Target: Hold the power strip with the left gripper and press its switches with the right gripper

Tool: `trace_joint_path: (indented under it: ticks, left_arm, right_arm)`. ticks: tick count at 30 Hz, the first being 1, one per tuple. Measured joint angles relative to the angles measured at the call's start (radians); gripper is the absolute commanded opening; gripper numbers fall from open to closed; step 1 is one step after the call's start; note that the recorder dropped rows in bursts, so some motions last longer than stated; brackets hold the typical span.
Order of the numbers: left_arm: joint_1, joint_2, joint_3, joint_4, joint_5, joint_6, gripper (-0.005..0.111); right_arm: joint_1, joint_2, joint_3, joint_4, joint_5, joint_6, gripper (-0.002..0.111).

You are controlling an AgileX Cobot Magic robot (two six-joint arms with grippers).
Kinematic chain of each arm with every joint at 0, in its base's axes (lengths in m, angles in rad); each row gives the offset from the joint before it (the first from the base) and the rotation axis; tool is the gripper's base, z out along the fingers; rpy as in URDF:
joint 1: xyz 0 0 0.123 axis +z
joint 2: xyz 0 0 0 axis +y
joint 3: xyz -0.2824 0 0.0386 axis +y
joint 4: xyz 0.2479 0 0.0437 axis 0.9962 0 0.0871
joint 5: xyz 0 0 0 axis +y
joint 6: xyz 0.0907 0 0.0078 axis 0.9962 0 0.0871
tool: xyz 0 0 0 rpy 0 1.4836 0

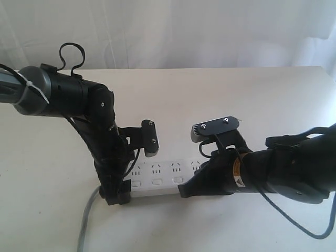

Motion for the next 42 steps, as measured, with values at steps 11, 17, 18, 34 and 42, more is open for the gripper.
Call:
trace_joint_path:
  ticks: [11,17,18,34,42]
  left_arm:
    - [0.000,0.000,0.000,0.000,0.000,0.000,0.000]
    - [0.000,0.000,0.000,0.000,0.000,0.000,0.000]
    - [0.000,0.000,0.000,0.000,0.000,0.000,0.000]
    - [0.000,0.002,-0.002,0.082,0.085,0.031,0.000]
    - [0.000,0.002,-0.002,0.095,0.101,0.046,0.000]
  right_arm:
    - [0.000,0.037,-0.006,0.000,-0.020,0.001,0.000]
    - [0.000,0.039,-0.007,0.002,-0.030,0.001,0.000]
    - [0.000,0.036,-0.007,0.002,-0.032,0.001,0.000]
    - [0.007,-0.140,0.038,-0.008,0.091,0.018,0.000]
    - [0.007,-0.075,0.038,-0.010,0.027,0.018,0.000]
